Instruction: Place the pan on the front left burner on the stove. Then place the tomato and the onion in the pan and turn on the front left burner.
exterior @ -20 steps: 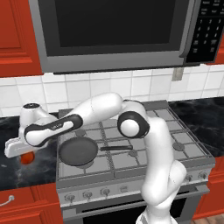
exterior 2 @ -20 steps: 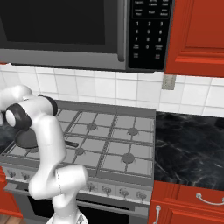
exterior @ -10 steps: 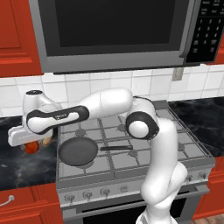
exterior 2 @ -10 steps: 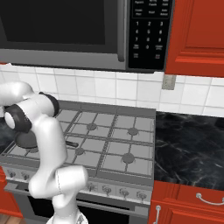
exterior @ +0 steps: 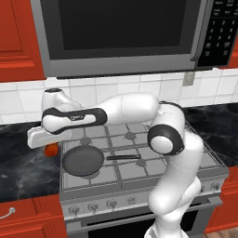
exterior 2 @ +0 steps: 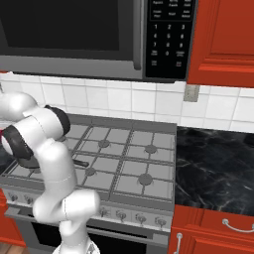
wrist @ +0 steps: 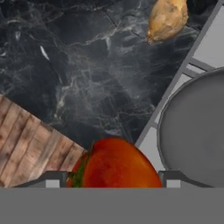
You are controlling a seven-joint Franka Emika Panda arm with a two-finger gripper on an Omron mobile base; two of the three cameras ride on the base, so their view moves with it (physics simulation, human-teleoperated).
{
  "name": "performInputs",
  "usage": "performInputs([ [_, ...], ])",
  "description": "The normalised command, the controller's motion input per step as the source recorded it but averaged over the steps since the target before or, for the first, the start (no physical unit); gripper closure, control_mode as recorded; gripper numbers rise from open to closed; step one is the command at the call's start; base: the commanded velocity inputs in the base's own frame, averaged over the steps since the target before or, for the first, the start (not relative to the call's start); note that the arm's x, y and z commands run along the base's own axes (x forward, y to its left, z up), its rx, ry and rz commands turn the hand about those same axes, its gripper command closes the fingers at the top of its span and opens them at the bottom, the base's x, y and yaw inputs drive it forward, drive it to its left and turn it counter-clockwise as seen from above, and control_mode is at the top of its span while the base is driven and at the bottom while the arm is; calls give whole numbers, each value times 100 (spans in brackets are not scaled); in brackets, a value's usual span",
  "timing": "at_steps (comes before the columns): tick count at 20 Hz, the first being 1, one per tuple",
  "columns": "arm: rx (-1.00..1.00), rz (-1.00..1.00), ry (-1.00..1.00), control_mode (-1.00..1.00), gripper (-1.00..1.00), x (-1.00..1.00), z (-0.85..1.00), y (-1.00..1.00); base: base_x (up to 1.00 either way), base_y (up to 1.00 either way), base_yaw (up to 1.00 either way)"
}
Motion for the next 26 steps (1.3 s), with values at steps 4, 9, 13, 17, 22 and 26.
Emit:
performInputs([
  [4,7,0,-8,-100,100,0,3,-63,0,0,0],
  [9,18,0,-21,-100,100,0,-8,-61,0,0,0],
  [13,14,0,-19,-100,100,0,-8,-52,0,0,0],
  [17,2,0,-6,-100,100,0,10,-38,0,0,0],
  [22,0,0,0,-100,100,0,7,-36,0,0,0],
  [26,0,0,0,-100,100,8,-2,-22,0,0,0],
])
